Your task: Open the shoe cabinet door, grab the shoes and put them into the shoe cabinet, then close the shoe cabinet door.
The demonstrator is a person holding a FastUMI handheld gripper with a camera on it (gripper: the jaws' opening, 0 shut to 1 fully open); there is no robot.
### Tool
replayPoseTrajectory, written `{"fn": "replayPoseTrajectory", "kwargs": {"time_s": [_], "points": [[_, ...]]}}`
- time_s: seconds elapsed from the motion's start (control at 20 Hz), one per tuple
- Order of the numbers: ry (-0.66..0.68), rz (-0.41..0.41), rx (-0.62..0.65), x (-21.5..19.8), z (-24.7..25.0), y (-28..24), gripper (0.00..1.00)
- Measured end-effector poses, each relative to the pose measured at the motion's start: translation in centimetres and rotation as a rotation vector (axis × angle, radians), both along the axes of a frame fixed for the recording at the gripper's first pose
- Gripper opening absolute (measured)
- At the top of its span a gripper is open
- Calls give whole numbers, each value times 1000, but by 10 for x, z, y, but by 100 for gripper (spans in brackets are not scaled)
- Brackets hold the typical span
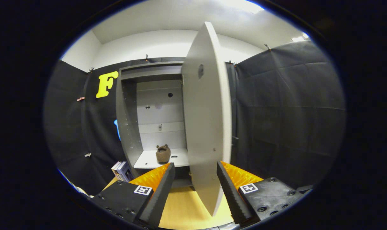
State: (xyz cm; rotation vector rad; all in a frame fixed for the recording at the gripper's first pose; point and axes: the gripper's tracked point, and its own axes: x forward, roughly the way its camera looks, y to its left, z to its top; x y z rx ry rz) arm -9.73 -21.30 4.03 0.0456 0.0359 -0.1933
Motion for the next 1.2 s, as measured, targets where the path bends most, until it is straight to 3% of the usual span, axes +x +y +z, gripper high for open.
{"fn": "replayPoseTrajectory", "kwargs": {"time_s": [0.2,0.45,0.95,1.2], "points": [[-5,-39,-11,-17,1,-42,99],[-1,-48,-6,-8,-4,-90,98],[56,107,32,56,-29,-109,98],[44,134,25,60,-28,-108,98]]}}
